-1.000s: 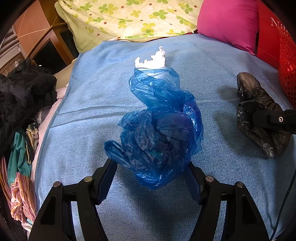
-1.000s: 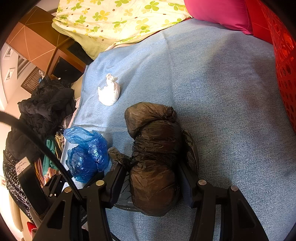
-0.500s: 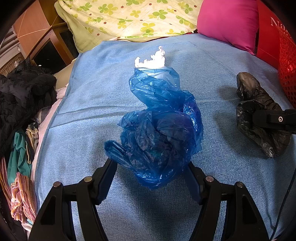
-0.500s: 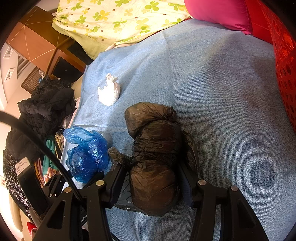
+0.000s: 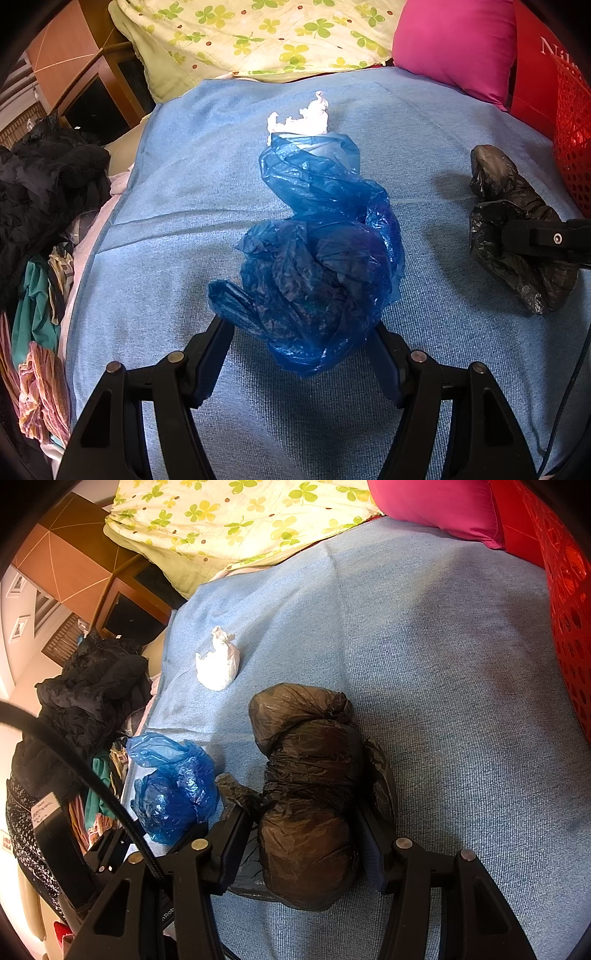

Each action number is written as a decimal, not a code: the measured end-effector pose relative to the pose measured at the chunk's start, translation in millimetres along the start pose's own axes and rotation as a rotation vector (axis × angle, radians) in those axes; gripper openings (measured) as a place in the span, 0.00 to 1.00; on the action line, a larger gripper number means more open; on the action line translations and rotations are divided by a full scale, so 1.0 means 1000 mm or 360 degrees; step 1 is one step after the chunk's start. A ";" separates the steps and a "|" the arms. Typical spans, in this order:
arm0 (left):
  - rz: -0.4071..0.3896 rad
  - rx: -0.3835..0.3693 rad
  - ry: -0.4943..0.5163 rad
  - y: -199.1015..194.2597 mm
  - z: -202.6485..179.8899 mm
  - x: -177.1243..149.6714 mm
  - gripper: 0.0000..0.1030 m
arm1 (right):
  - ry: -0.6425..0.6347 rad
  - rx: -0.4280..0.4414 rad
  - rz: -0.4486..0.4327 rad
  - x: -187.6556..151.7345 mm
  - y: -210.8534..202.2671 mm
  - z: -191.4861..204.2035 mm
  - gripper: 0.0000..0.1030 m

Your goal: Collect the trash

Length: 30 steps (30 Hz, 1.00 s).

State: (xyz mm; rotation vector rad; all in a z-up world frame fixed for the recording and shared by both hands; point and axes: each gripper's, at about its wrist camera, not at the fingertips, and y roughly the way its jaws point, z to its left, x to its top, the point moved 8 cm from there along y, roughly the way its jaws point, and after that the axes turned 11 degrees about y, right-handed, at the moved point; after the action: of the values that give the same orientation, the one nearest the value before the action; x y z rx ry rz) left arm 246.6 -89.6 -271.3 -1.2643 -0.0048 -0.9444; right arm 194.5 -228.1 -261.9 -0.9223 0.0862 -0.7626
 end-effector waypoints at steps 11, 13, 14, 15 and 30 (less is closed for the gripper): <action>0.0040 -0.0151 -0.0133 0.006 0.008 -0.002 0.69 | -0.0001 0.0000 0.0000 0.000 0.000 0.000 0.56; 0.0035 -0.0179 -0.0147 0.005 0.009 -0.001 0.69 | 0.0000 0.0000 0.0000 0.000 0.000 0.000 0.56; 0.0031 -0.0196 -0.0161 0.005 0.010 0.000 0.69 | -0.0001 0.0000 0.0001 0.000 0.000 0.000 0.56; 0.0027 -0.0207 -0.0171 0.005 0.011 0.000 0.69 | -0.0001 0.0001 0.0001 0.000 0.000 0.000 0.56; -0.0033 -0.0187 -0.0167 -0.001 0.015 0.006 0.69 | -0.0001 -0.0001 -0.0001 -0.001 0.000 0.000 0.56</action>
State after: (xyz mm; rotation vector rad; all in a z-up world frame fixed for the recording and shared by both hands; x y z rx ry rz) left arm 257.6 -81.1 -262.0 -1.4239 -0.0456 -0.9058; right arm 194.0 -227.6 -262.4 -0.9229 0.0858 -0.7627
